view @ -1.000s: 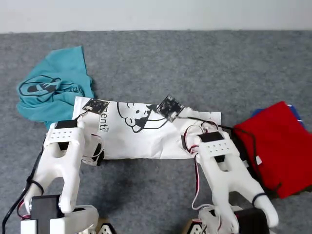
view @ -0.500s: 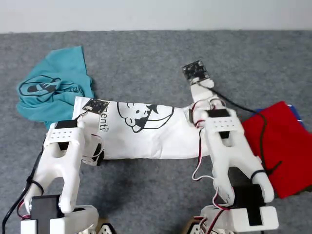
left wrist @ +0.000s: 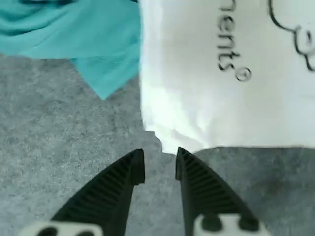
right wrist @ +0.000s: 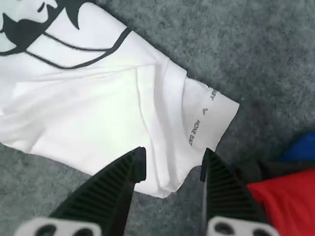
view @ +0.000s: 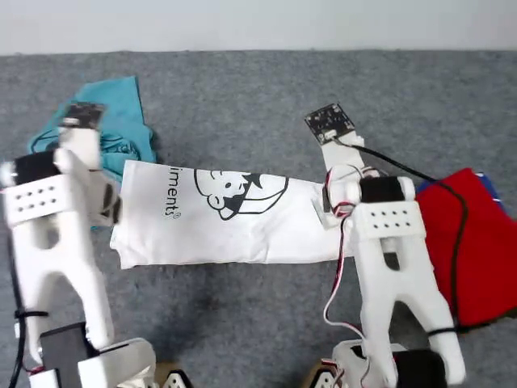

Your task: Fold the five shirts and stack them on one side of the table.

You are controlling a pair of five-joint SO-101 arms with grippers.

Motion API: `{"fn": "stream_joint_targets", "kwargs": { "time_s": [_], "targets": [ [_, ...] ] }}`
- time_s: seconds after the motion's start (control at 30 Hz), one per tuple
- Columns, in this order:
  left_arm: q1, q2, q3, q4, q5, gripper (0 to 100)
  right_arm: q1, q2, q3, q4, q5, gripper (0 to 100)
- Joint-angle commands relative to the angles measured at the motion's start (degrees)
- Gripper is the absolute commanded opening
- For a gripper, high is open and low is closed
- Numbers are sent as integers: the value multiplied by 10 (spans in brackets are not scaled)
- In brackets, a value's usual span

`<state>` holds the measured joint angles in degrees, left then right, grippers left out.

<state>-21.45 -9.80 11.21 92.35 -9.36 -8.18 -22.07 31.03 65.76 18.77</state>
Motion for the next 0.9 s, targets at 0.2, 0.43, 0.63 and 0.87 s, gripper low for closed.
{"fn": "stream_joint_targets", "kwargs": {
  "time_s": [0.2,0.43,0.63,0.87],
  "targets": [
    [-21,111,-22,-50,95,199,6,-46,34,6,2,191],
    [-21,255,-84,-66,102,184,7,-41,38,6,3,191],
    [-23,344,-161,-66,116,167,8,-40,38,6,3,191],
    [-4,443,-164,-78,138,167,9,-40,38,6,3,191]
  ]
}}
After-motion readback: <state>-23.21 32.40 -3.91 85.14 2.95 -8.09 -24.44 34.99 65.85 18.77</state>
